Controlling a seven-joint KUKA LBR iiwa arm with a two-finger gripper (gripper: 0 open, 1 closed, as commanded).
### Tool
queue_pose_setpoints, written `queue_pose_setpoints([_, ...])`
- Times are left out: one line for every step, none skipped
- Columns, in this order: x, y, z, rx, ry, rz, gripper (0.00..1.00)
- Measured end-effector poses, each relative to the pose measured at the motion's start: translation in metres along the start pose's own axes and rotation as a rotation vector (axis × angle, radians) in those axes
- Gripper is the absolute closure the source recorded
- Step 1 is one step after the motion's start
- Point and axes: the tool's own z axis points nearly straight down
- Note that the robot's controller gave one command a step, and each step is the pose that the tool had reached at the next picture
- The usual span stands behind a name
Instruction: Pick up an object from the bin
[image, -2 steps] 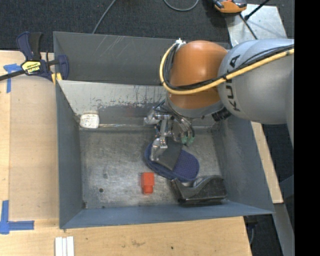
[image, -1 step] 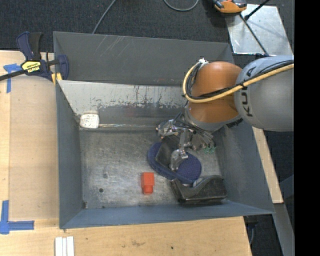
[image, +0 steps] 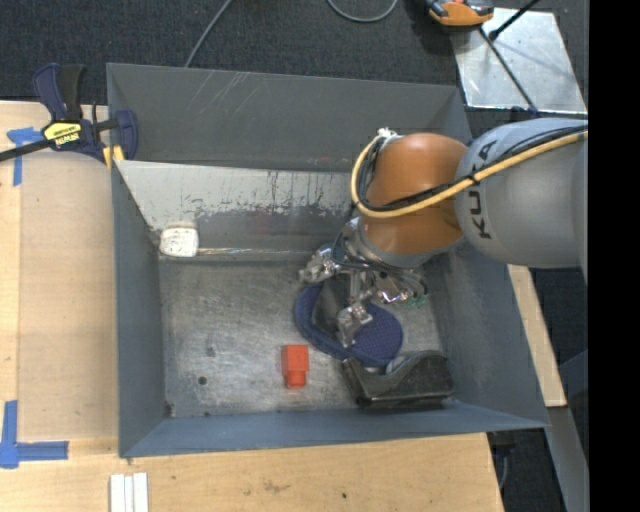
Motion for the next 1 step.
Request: queue_pose_setpoints([0.0020, -0.0009, -0.0002, -0.001, 0.009, 0.002, 1.00])
